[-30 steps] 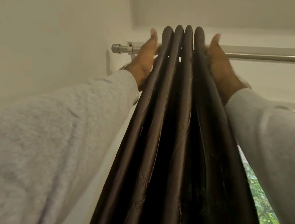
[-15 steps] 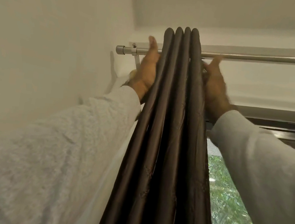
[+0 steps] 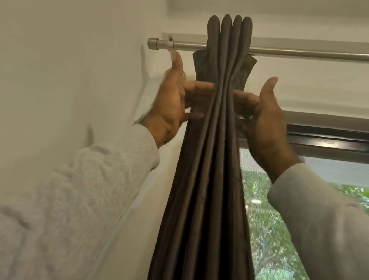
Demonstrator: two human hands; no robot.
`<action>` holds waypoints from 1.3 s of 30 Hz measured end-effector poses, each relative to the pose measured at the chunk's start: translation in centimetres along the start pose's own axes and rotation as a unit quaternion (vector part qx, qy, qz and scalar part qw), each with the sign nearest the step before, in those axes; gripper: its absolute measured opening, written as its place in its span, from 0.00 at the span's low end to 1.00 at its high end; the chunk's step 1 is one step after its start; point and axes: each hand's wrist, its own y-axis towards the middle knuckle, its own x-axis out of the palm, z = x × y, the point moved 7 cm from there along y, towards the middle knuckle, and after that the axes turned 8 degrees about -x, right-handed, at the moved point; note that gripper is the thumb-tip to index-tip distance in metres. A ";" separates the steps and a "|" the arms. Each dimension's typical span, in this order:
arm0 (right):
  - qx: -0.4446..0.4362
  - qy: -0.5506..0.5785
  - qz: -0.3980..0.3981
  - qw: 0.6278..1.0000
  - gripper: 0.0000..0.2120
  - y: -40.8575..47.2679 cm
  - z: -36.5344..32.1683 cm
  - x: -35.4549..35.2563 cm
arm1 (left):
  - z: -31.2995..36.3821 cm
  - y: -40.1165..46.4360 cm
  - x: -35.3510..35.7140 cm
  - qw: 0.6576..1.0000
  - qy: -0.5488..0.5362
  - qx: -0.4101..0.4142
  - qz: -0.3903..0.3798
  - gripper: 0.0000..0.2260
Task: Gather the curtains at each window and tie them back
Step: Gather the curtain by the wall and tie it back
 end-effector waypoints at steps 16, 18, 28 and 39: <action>0.039 0.035 0.104 0.993 0.35 -16.7 -0.8 -2.2 | -6.7 -15.9 -0.6 0.993 -0.047 -0.096 0.050 0.42; 0.061 0.040 0.060 0.996 0.36 -19.7 -0.8 -1.3 | -7.3 -19.2 0.4 0.993 -0.040 -0.107 0.038 0.40; 0.151 0.097 0.037 0.983 0.43 -32.7 -0.6 -2.4 | -10.7 -32.2 1.3 0.972 -0.027 -0.222 0.075 0.41; 0.274 0.077 0.048 0.957 0.32 -42.9 1.3 -3.6 | -15.7 -40.7 1.1 0.944 -0.046 -0.321 0.056 0.43</action>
